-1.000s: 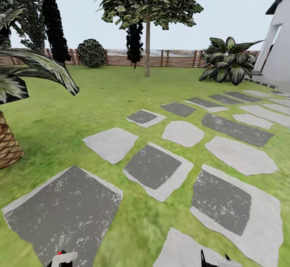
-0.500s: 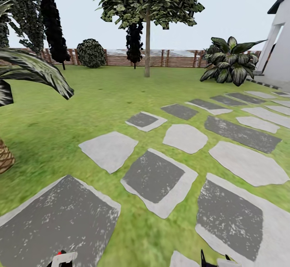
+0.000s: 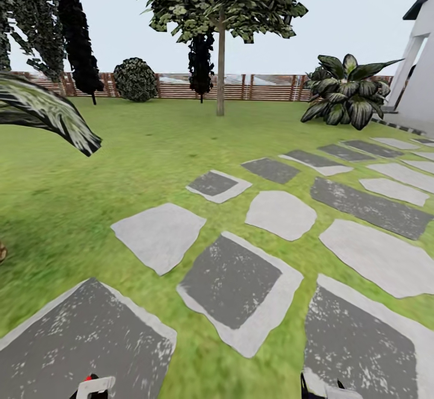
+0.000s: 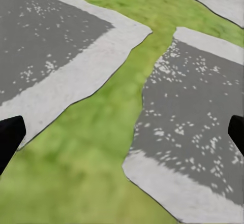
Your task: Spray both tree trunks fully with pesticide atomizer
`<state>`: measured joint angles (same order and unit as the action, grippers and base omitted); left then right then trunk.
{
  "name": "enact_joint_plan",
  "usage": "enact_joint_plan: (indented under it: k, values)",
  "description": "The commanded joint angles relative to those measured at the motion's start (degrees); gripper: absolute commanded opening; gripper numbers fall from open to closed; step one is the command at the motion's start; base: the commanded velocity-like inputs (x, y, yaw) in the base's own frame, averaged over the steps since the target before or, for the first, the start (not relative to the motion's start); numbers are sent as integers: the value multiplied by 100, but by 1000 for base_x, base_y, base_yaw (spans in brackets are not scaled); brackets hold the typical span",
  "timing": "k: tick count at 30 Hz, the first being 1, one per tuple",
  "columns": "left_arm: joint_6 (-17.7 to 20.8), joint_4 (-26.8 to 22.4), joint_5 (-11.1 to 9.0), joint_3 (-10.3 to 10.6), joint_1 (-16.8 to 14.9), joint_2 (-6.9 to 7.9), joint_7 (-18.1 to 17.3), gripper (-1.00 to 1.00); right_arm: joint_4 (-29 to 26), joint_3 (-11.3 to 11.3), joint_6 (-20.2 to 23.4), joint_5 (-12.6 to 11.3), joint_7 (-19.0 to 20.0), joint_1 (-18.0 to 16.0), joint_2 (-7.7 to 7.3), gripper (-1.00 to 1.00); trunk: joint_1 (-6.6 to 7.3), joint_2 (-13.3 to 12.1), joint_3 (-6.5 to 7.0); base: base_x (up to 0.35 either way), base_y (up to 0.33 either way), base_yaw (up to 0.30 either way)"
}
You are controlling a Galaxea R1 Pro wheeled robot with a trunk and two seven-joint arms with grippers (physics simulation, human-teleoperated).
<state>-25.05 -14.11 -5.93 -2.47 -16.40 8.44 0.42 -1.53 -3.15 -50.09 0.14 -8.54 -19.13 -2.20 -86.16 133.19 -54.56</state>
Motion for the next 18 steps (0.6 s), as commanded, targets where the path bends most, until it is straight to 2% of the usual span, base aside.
enact_joint_plan:
  k: [1, 18]
  values:
    - [-17, 4, -49, 9, -3, 2, -7, -100, 4, -28, -18, 4, 14, -3, 0, 100, -2, 2, -5, 341, 0, 0]
    - [-11, 5, -49, -16, -3, 9, -7, -100, 4, -28, -17, 4, 15, -3, 0, 100, -2, 2, -5, 341, 0, 0]
